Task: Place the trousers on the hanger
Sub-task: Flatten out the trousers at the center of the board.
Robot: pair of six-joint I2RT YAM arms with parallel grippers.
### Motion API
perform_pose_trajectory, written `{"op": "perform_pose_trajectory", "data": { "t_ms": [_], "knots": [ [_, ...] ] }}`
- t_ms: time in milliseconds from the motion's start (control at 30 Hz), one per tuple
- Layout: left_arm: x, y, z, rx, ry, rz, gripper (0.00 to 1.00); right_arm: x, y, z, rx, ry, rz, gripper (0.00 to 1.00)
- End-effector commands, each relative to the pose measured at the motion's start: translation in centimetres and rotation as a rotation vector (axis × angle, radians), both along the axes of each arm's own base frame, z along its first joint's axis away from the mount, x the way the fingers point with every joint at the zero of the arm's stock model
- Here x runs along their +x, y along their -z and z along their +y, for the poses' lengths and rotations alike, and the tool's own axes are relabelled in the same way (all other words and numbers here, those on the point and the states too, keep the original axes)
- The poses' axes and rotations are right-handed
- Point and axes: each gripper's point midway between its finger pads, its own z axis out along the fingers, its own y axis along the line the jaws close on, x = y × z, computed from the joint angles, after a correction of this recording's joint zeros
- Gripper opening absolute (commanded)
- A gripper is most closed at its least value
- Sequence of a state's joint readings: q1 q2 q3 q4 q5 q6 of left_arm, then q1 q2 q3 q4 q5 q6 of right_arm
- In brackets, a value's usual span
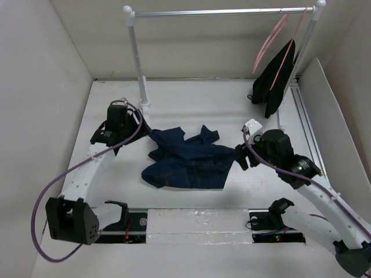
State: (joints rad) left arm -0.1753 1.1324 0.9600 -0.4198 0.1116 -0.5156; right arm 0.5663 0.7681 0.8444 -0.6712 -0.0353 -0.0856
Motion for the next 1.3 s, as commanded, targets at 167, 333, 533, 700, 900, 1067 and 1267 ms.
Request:
{"op": "perform_pose_trajectory", "data": {
  "t_ms": [167, 333, 533, 700, 900, 1067, 1267],
  "knots": [
    [2.4, 3.6, -2.1, -0.059, 0.056, 0.029, 0.72, 5.1, 3.6, 3.2, 0.074, -0.023, -0.021, 0.86],
    [3.8, 5.1, -4.4, -0.105, 0.127, 0.051, 0.82, 8.5, 6.9, 2.2, -0.008, -0.024, 0.017, 0.89],
    [4.3, 9.6, -4.7, -0.076, 0.122, 0.183, 0.78, 10.8, 10.9, 1.9, 0.017, -0.068, 0.133, 0.89],
    [5.3, 10.4, -4.7, -0.075, 0.098, 0.193, 0.64, 11.3, 12.4, 3.1, 0.072, -0.101, 0.159, 0.85],
    [6.8, 9.6, -5.3, -0.099, 0.091, 0.175, 0.00, 10.7, 10.5, 4.6, 0.107, -0.146, 0.139, 0.03],
    [6.6, 1.0, -4.5, -0.124, 0.046, -0.017, 0.00, 8.2, 0.4, 3.6, 0.052, -0.062, -0.078, 0.00],
    [2.2, -17.6, 0.8, -0.081, -0.147, -0.418, 0.00, 1.0, -16.2, 1.0, 0.174, -0.045, -0.348, 0.00]
  ]
}}
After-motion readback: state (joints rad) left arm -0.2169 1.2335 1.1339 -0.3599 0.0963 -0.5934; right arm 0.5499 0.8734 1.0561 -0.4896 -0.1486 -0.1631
